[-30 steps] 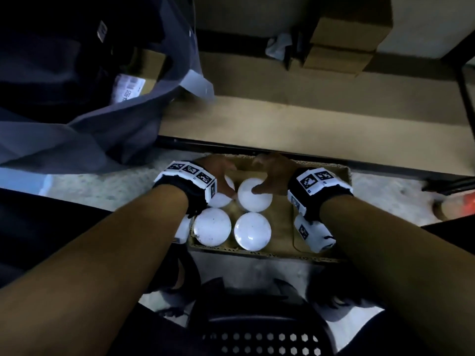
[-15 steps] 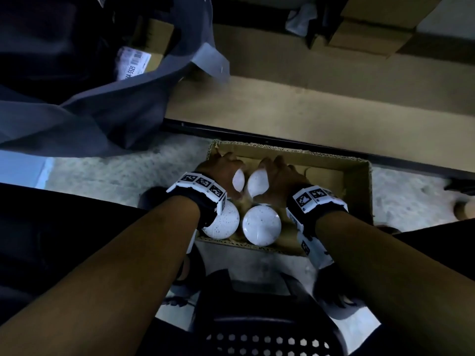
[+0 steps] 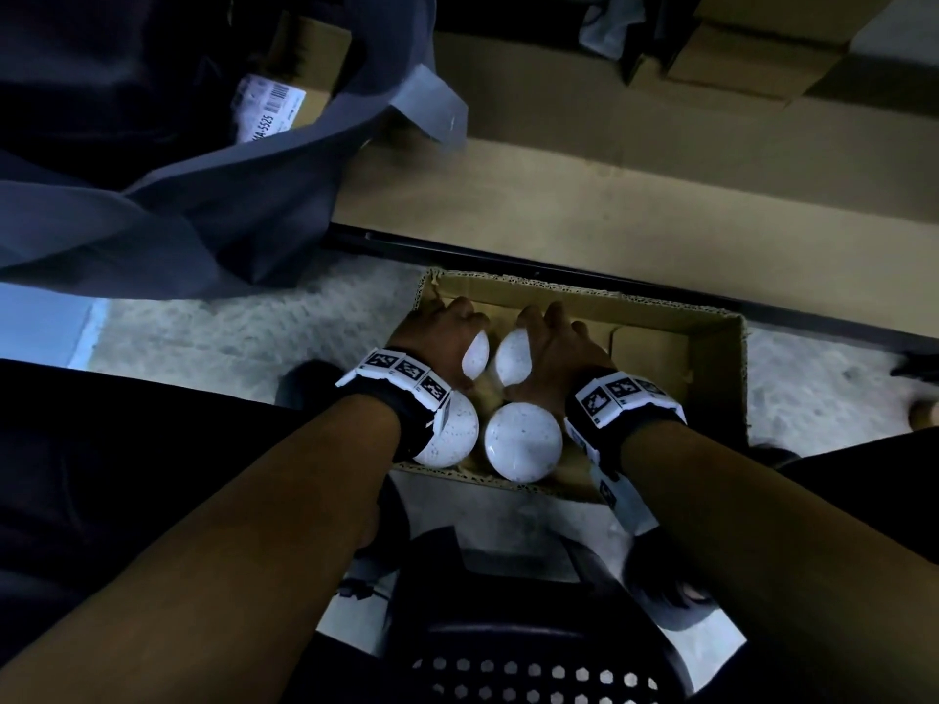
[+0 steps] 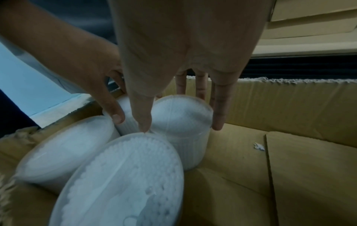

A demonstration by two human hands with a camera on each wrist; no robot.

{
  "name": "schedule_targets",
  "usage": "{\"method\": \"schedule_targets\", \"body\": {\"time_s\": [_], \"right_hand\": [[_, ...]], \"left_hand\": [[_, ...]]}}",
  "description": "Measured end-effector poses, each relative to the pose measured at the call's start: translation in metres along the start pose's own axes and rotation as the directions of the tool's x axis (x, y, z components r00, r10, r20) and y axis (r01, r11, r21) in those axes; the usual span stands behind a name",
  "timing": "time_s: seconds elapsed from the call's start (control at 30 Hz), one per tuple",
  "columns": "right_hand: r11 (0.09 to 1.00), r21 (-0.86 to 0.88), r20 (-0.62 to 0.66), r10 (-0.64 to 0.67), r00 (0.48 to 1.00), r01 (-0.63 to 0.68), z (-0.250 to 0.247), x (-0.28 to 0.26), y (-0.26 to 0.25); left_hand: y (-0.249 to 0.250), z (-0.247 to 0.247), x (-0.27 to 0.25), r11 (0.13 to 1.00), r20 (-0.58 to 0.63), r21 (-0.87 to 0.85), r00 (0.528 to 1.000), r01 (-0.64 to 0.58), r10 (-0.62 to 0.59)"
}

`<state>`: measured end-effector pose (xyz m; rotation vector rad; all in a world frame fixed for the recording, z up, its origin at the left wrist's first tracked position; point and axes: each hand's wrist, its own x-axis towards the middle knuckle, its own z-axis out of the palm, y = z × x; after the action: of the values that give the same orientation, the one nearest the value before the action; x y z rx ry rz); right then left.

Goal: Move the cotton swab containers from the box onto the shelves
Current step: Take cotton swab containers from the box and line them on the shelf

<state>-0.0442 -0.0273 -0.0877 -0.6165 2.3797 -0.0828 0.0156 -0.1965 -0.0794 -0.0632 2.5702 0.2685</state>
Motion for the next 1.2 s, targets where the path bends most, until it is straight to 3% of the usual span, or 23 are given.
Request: {"method": "schedule_targets", "body": {"time_s": [0.37,0.57,0.87,1.2], "right_hand": [[1.000,-0.006,0.018,0.012,1.000,-0.012,-0.012,-0.009,-0.004],[1.000,0.000,0.006,0.002,1.000,-0.002,-0.032,-0.021,-0.004],[0.998,-0.037,-0.109,-0.053,0.993,0.049,-0.070,-0.039,-0.005],[0.995,-0.095,-0.201,-0.063,0.978,0.044,-0.122,-0.074,-0.006]], "left_hand": [[0.010,-0.010,-0.004,1.000,-0.015,0.009,1.000,0.012,-0.012],[0.017,-0.024,-0.016,0.997,-0.121,-0.066,0.992,-0.029,0.020],[0.035,-0.075,-0.033,0.995,-0.108,0.103,0.994,-0.003,0.015],[0.056,-0.127,-0.056,0.988,-0.204,0.154,0.978,-0.002,0.034]]}}
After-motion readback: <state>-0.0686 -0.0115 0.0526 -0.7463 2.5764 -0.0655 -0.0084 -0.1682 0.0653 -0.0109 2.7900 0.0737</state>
